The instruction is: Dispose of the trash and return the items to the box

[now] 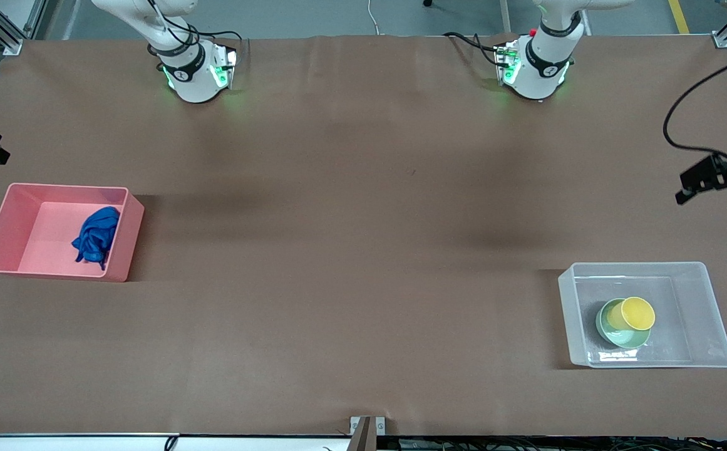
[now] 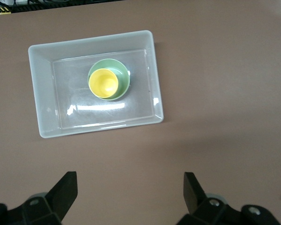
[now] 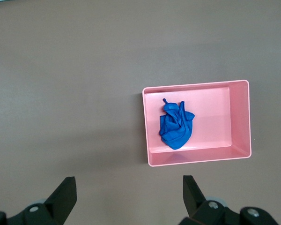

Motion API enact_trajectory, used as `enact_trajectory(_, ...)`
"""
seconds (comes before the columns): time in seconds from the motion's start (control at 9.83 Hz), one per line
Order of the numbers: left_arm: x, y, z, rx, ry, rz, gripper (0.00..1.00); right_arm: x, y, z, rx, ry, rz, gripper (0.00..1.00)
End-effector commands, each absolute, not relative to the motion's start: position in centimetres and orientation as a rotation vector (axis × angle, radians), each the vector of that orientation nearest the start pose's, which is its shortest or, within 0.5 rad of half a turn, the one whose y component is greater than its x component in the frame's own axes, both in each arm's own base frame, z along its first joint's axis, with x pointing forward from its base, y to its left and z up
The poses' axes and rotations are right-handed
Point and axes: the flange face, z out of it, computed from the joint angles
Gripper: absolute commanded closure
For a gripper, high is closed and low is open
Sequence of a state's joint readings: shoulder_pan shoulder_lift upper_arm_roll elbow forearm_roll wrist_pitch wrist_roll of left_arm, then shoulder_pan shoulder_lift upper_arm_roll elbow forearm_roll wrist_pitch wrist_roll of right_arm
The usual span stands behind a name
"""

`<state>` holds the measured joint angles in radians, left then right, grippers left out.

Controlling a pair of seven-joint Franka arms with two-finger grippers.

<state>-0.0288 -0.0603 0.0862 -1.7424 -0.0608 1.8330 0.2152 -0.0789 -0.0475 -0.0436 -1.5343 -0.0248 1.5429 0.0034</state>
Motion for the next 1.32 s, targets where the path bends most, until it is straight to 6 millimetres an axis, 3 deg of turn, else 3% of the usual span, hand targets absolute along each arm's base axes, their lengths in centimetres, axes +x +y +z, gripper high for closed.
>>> enact_trajectory(0.0, 55.8, 1.4, 62.8, -3.147, 0.169, -0.172, 0.00, 53.3, -6.8, 66.9, -3.158, 0.184, -0.100, 0.00)
enact_trajectory(0.2, 56.5, -1.2, 65.8, -3.079, 0.168, -0.095, 0.00, 53.4, -7.0, 67.0, -3.158, 0.186, -0.112, 0.00)
enact_trajectory(0.31, 56.2, -1.6, 66.6, -3.092, 0.170, -0.073, 0.00, 53.4, -7.1, 66.8, -3.158, 0.189, -0.107, 0.00)
enact_trajectory(0.51, 55.3, -1.9, 65.9, -3.120, 0.067, -0.006, 0.00, 53.4, -7.2, 66.8, -3.158, 0.193, -0.107, 0.00)
enact_trajectory(1.22, 54.3, -2.5, 65.2, -3.159, 0.081, -0.038, 0.00, 53.6, -7.1, 66.7, -3.157, 0.193, -0.124, 0.00)
